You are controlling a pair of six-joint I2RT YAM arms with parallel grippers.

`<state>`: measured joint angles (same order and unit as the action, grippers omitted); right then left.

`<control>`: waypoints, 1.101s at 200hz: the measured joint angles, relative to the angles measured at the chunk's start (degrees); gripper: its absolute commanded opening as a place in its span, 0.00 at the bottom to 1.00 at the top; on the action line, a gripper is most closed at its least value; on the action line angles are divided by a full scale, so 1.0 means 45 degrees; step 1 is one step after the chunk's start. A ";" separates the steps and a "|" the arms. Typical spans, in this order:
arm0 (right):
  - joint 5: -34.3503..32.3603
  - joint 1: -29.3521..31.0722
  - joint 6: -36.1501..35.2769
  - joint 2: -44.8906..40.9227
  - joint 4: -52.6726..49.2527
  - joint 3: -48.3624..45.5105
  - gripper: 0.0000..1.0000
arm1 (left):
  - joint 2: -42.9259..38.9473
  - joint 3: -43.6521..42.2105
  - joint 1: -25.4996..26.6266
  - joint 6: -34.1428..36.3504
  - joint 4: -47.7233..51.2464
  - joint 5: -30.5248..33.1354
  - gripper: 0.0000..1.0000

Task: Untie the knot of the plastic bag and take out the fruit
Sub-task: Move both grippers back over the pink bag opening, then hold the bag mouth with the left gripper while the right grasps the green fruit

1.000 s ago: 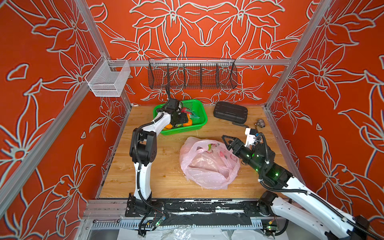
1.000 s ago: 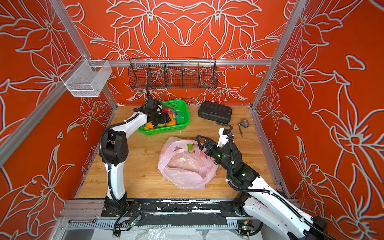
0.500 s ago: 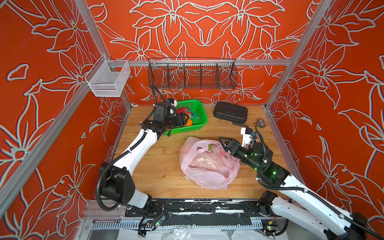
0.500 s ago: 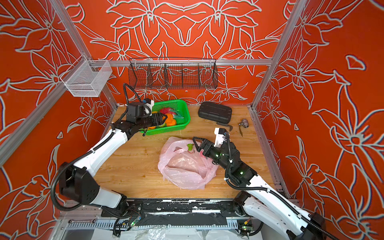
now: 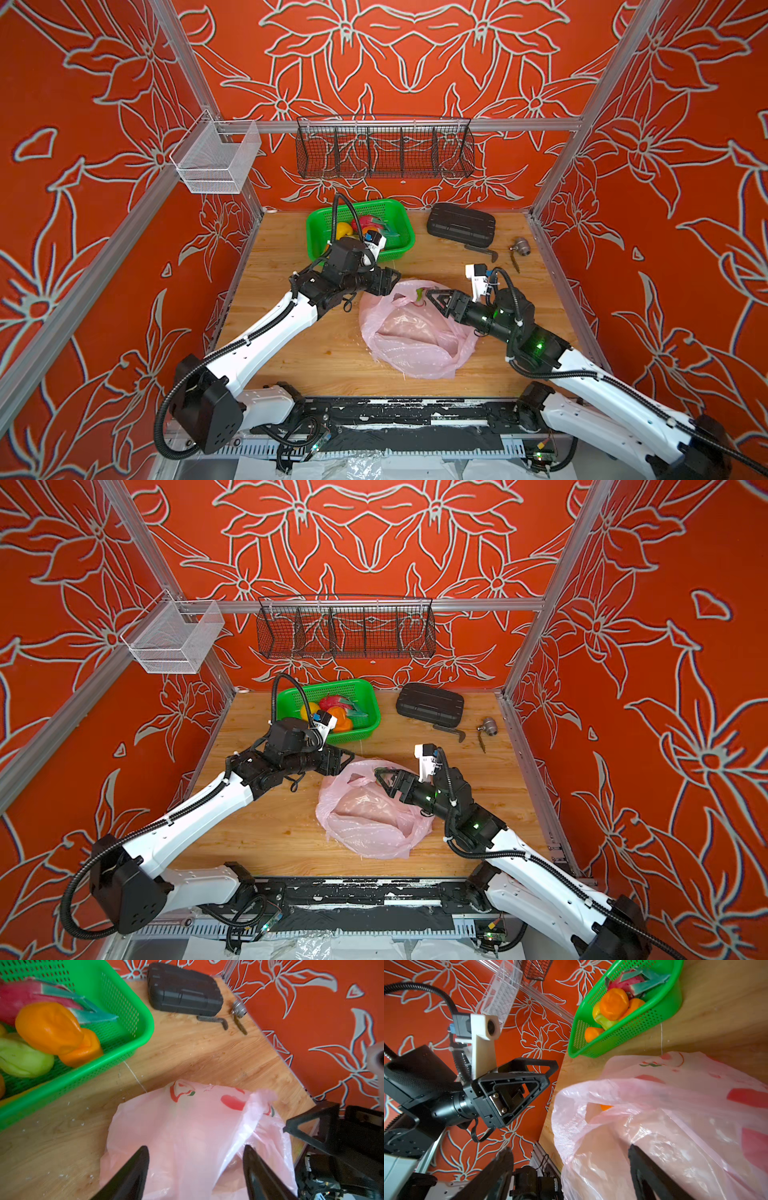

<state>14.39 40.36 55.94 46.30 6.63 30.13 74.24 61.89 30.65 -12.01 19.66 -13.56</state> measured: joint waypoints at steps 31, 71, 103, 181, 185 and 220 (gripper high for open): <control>-0.0160 0.0301 -0.0107 0.0000 -0.0078 -0.0680 0.87 | 0.1311 0.0291 0.0267 0.0325 0.0554 -0.0136 0.67; -0.0782 0.0525 -0.0670 0.0452 -0.0092 -0.1146 0.85 | 0.2351 0.1098 0.0767 0.0583 0.1146 -0.0136 0.64; -0.1311 0.0563 -0.1059 0.1064 -0.0092 -0.1171 0.84 | 0.2055 0.1316 0.0860 0.0695 0.1345 0.0063 0.71; -0.3439 0.0563 -0.1025 0.0282 -0.1452 -0.1904 0.85 | -0.1783 -0.1025 0.1676 0.2754 -0.0272 -0.0680 0.78; -0.3468 0.0563 -0.1044 0.0209 -0.1477 -0.1904 0.85 | -0.1690 -0.1039 0.1690 0.2900 -0.0267 -0.0554 0.78; -0.3439 0.0563 -0.1054 0.0131 -0.1486 -0.1904 0.84 | -0.0223 -0.1035 0.1695 0.4070 -0.0291 0.0743 0.73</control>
<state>-1.08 42.89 51.20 46.89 -0.05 21.56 73.23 57.23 38.28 6.31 18.35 -10.22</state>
